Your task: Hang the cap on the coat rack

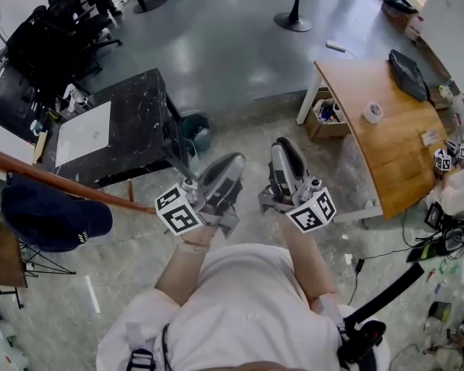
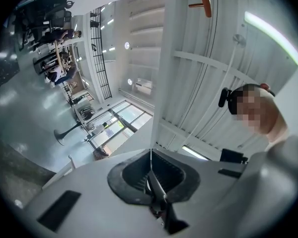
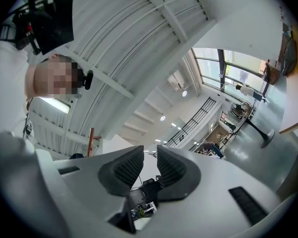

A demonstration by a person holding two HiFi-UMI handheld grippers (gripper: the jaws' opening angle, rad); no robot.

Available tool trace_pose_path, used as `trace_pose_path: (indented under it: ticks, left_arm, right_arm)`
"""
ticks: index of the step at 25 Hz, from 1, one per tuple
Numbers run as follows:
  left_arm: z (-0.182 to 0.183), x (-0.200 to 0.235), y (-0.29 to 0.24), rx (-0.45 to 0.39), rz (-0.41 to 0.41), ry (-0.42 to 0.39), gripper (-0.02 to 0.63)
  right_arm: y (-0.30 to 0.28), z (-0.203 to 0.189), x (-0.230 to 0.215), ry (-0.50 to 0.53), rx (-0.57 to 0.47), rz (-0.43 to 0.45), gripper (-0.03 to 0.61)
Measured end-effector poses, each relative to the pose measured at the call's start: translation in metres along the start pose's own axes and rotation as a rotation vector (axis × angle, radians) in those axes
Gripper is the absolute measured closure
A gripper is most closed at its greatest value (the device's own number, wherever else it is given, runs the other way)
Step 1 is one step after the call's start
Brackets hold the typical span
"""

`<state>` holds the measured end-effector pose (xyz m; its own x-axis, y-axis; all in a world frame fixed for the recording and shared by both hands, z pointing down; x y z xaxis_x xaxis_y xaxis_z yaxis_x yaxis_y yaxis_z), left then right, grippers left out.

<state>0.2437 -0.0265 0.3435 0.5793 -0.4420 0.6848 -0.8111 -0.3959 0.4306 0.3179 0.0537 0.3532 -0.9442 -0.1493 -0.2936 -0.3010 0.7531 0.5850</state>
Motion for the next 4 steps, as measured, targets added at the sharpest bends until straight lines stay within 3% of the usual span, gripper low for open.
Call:
trace_pose_path:
  ticks: [4]
  left_arm:
    - [-0.0030,-0.0014,-0.0022,0.016,0.006,-0.019,0.604]
  right_arm:
    - [0.0008,0.0012,-0.0020,0.001,0.004,0.000,0.480]
Point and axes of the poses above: the fingertips, and each gripper's own axes: y backward along the fingers, x to its left, z out of its top, the point moved 2 cm from there along y, backward along the fingers, and after that the axes turned 9 degrees about y, right-handed, at the moved point
